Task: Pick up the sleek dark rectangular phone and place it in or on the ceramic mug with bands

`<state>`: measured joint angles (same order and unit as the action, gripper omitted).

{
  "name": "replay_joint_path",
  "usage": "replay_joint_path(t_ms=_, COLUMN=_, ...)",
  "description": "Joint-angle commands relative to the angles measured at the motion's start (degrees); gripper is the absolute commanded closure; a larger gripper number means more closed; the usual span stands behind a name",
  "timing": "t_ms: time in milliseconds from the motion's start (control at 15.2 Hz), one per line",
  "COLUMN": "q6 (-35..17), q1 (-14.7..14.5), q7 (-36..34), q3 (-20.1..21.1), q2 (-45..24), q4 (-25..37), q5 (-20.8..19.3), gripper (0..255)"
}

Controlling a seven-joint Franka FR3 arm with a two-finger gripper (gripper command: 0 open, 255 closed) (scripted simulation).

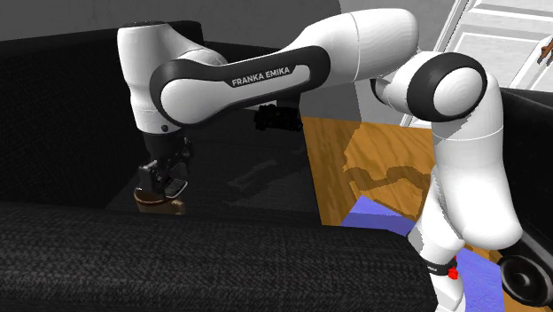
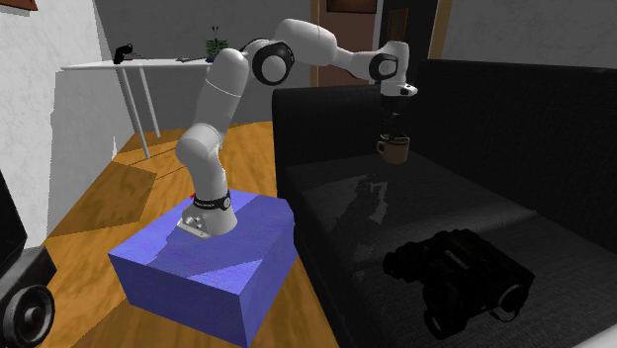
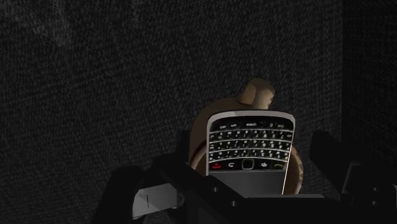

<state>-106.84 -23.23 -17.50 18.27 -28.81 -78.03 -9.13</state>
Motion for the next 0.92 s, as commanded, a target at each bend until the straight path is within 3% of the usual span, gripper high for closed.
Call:
replay_joint_path(t_ms=0, q6=0.0, q1=0.0, q7=0.0, q3=0.0, q2=0.0, q4=0.0, q5=0.0, gripper=0)
replay_joint_path(t_ms=132, q6=0.0, q1=0.0, q7=0.0, q3=0.0, q2=0.0, q4=0.0, q5=0.0, gripper=0)
replay_joint_path(t_ms=396, q6=7.1, q1=-0.5, q7=0.4, q3=0.2, q2=0.4, q4=6.8, q5=0.3, gripper=0)
replay_joint_path(t_ms=858, q6=7.1, q1=-0.5, q7=0.4, q3=0.2, q2=0.4, q4=6.8, q5=0.3, gripper=0)
